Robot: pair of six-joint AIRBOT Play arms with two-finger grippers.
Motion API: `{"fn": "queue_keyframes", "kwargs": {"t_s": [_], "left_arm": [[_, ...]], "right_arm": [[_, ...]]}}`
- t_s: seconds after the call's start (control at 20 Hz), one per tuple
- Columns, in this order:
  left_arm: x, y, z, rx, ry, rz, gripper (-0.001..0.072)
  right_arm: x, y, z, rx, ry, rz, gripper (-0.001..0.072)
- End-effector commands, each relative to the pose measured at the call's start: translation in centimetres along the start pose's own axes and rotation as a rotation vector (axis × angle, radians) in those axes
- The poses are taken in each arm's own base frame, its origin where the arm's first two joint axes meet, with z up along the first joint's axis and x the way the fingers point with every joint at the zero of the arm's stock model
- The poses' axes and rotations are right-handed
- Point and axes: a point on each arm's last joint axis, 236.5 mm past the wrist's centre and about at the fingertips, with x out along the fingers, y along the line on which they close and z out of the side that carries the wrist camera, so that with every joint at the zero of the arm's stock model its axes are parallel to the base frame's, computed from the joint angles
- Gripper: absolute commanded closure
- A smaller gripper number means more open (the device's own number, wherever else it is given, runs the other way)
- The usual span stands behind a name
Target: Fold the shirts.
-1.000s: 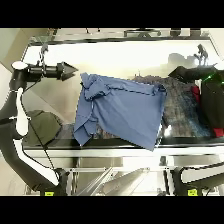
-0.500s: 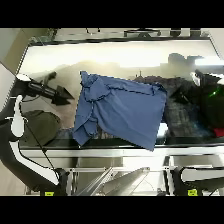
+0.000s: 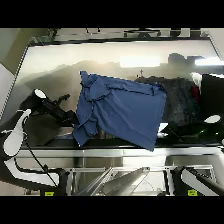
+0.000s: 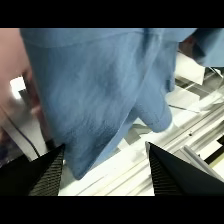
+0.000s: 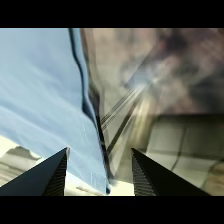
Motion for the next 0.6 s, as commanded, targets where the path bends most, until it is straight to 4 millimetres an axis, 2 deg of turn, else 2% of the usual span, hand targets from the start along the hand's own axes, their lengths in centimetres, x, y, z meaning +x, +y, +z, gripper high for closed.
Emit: {"fn": "queue_keyframes", "kwargs": {"t_s": [0.0,0.05,0.1,0.15,0.2,0.25,0.3,0.35,0.55], "left_arm": [[2.6,0.4,0.3,0.028,0.018,0.039,0.0156],[3.1,0.2,0.7,0.038,0.030,0.044,0.0157],[3.3,0.1,1.0,0.049,0.038,0.048,0.0207],[3.4,-0.1,1.5,0.059,0.038,0.051,0.0305],[3.2,-0.3,1.8,0.067,0.031,0.055,0.0365],[2.9,-0.4,2.0,0.073,0.023,0.057,0.0444],[2.6,-0.5,2.2,0.079,0.020,0.058,0.0545],[2.3,-0.6,2.3,0.083,0.020,0.056,0.0686],[1.0,-1.4,2.8,0.111,0.012,0.059,0.0672]], "right_arm": [[2.9,0.3,-2.1,0.006,-0.011,0.048,0.0272],[3.5,0.6,-2.5,-0.011,-0.003,0.043,0.0273],[4.1,0.9,-2.7,-0.028,0.007,0.038,0.0277],[4.7,1.3,-2.9,-0.038,0.015,0.037,0.0282],[5.3,1.6,-3.1,-0.039,0.027,0.041,0.0283],[5.8,2.1,-3.4,-0.044,0.041,0.054,0.0348],[6.3,2.5,-3.6,-0.063,0.052,0.070,0.0578],[6.6,3.0,-3.7,-0.068,0.060,0.088,0.0674],[6.7,3.8,-3.4,-0.070,0.045,0.118,0.0692]]}}
